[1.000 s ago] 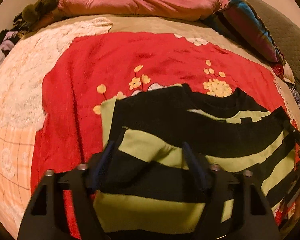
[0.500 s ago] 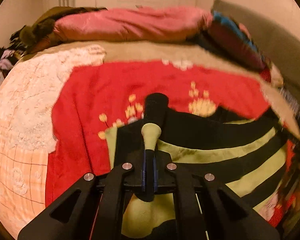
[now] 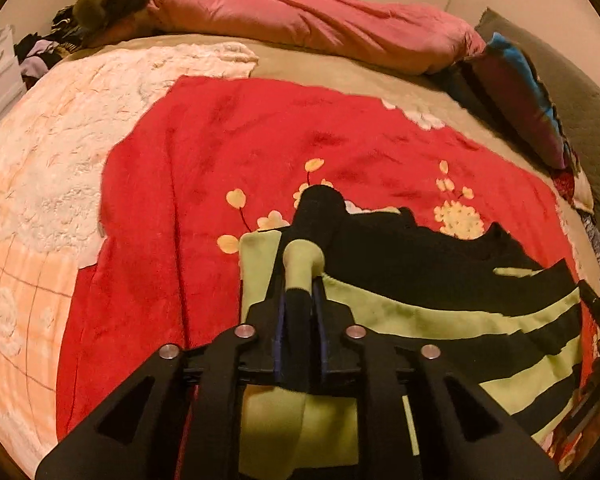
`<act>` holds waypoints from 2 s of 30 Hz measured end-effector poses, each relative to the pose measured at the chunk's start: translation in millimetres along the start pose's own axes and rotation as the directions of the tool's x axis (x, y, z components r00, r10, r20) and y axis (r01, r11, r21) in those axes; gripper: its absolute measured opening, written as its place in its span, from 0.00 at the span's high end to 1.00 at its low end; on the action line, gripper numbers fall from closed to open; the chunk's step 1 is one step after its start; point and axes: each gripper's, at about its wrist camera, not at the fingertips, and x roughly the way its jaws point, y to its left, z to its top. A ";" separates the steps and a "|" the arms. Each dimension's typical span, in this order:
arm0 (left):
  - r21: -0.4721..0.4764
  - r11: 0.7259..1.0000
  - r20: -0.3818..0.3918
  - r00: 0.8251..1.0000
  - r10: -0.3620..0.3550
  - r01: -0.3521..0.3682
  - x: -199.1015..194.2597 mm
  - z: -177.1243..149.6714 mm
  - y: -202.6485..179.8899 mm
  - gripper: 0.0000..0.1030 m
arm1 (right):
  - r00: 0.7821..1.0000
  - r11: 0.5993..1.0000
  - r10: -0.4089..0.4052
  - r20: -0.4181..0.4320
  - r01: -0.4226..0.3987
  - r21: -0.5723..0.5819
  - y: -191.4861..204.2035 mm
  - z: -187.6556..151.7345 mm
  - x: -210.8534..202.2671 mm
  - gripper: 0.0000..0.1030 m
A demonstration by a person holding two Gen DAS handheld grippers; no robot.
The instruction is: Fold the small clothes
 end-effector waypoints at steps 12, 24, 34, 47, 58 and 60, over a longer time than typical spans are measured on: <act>0.083 0.996 0.036 0.999 -0.026 0.023 -43.1 -37.2 -25.0 0.85 | 0.989 0.996 0.008 -0.146 -0.020 -0.082 18.0 -14.6 23.5 0.68; -0.036 0.999 -0.048 0.999 -0.020 0.018 -6.3 -56.3 11.4 0.83 | 0.984 0.995 -0.091 -0.154 0.084 -0.050 6.8 -25.1 36.6 0.69; -0.053 0.998 -0.038 0.999 -0.019 0.017 -32.3 -64.3 11.6 0.77 | 0.991 0.999 -0.044 -0.127 0.043 -0.015 2.9 -14.5 20.5 0.53; 0.051 0.998 0.035 0.999 0.023 -0.025 -87.1 -85.1 -6.9 0.57 | 1.000 0.990 0.013 -0.021 -0.016 -0.138 37.5 1.3 -22.5 0.40; 0.137 0.987 -0.001 0.996 0.089 -0.088 -75.4 -101.2 -29.4 0.56 | 0.995 0.959 0.083 -0.061 -0.096 -0.267 84.1 -31.7 -42.2 0.33; 0.136 0.986 0.007 0.996 0.094 -0.094 -75.1 -105.4 -31.2 0.56 | 0.995 0.950 0.077 -0.063 -0.092 -0.298 93.0 -35.5 -42.7 0.31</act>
